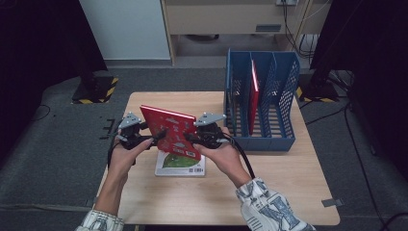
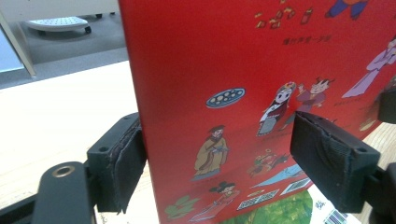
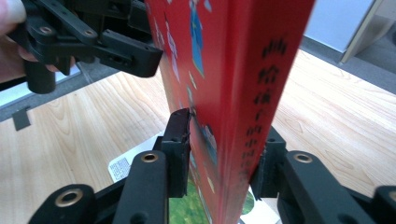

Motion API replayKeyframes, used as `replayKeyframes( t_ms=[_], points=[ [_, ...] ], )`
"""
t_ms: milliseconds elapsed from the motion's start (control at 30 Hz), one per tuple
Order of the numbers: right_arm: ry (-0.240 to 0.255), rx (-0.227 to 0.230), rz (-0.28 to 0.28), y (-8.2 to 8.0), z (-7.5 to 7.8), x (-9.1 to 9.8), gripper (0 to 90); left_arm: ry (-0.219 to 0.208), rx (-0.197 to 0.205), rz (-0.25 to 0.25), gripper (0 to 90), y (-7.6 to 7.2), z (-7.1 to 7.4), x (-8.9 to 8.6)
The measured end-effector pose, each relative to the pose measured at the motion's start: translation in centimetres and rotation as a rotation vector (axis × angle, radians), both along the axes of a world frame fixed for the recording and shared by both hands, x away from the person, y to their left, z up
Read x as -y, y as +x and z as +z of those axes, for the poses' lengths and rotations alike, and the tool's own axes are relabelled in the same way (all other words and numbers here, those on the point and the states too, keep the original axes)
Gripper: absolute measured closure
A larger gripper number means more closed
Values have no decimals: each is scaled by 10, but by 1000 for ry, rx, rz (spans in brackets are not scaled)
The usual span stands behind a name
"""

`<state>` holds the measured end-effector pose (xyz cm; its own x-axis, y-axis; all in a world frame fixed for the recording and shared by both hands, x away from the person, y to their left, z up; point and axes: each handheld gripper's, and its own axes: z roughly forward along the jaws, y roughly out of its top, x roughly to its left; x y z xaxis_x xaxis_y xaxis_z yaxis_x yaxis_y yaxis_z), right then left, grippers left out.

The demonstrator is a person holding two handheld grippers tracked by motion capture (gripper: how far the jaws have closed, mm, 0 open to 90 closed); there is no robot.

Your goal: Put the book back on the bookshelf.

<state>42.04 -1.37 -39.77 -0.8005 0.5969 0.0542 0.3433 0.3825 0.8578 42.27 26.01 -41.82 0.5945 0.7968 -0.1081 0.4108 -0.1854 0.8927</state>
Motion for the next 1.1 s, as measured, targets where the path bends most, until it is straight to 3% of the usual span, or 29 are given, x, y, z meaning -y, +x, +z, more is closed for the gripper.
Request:
replayKeyframes(
  t_ms=[267, 533, 800, 1100],
  points=[
    [3, 9, 15, -2, 3, 2, 693, -3, 11, -1, 150, 2, -1, 3],
    [38, 39, 39, -3, 14, -4, 693, 13, 14, -10, 130, 0, 0, 3],
    [83, 66, 70, 4, 24, -9, 690, 11, 17, -6, 130, 1, -1, 4],
    [93, 86, 92, 12, 29, -16, 720, 15, 15, -2, 131, 2, 0, 5]
  ],
)
